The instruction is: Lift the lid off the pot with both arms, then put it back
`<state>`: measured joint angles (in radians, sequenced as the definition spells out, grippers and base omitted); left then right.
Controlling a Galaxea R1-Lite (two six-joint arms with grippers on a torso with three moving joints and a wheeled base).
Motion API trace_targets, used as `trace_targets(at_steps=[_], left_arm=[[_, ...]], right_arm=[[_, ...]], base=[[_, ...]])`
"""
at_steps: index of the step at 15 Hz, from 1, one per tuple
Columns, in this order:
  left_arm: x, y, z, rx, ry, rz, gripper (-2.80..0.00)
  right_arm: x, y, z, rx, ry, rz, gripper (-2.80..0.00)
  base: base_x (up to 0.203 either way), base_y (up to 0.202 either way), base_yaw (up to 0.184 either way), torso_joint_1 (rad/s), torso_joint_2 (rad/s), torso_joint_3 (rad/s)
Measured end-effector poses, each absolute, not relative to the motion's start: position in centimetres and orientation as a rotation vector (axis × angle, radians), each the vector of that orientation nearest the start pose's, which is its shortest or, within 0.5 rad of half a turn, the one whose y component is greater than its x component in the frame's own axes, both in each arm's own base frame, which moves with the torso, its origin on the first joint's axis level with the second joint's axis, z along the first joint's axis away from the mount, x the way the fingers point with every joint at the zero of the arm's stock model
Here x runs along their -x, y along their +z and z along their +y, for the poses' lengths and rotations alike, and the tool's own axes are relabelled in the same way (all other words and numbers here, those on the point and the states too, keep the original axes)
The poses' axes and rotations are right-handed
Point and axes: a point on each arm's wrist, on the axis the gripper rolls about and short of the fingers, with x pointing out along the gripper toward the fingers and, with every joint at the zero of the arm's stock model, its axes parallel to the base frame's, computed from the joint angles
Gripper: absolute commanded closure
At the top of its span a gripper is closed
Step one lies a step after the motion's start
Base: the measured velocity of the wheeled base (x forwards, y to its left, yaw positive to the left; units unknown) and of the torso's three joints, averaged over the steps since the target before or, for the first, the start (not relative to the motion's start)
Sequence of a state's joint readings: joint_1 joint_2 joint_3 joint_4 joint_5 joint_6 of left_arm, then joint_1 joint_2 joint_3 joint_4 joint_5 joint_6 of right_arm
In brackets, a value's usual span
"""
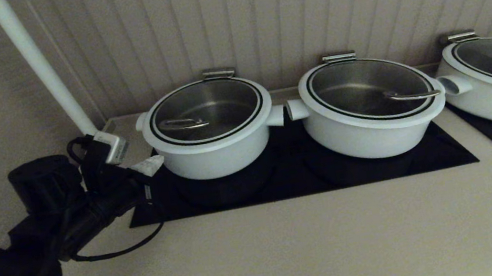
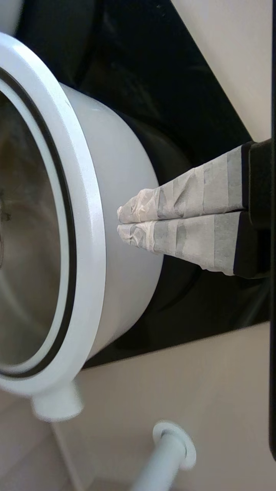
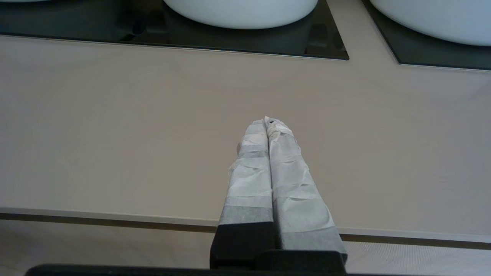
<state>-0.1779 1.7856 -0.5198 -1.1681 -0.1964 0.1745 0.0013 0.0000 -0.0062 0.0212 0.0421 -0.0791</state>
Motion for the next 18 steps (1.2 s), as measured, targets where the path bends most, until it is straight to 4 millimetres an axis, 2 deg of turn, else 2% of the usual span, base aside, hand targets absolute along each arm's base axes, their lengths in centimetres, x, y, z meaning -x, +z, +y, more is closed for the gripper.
trace_targets(at_steps=[5,11,18], left_arm=[[-26.0,15.2,-5.1,-0.170,-0.366,0.031,0.00],[-21.6,15.0,-4.1,-0.167,-0.273,0.059,0.00],[-14.6,13.6,-2.3,-0.173,-0.224,0.078,0.00]], right_arm=[[2.3,7.5,0.1,0.078,0.044,0.013,0.00],[2.3,7.5,0.1,0.079,0.044,0.013,0.00],[2.3,7.5,0.1,0.078,0.044,0.013,0.00]], base=[[0.000,0.000,0.000,0.000,0.00,0.000],[0.000,0.000,0.000,0.000,0.00,0.000],[0.000,0.000,0.000,0.000,0.00,0.000]])
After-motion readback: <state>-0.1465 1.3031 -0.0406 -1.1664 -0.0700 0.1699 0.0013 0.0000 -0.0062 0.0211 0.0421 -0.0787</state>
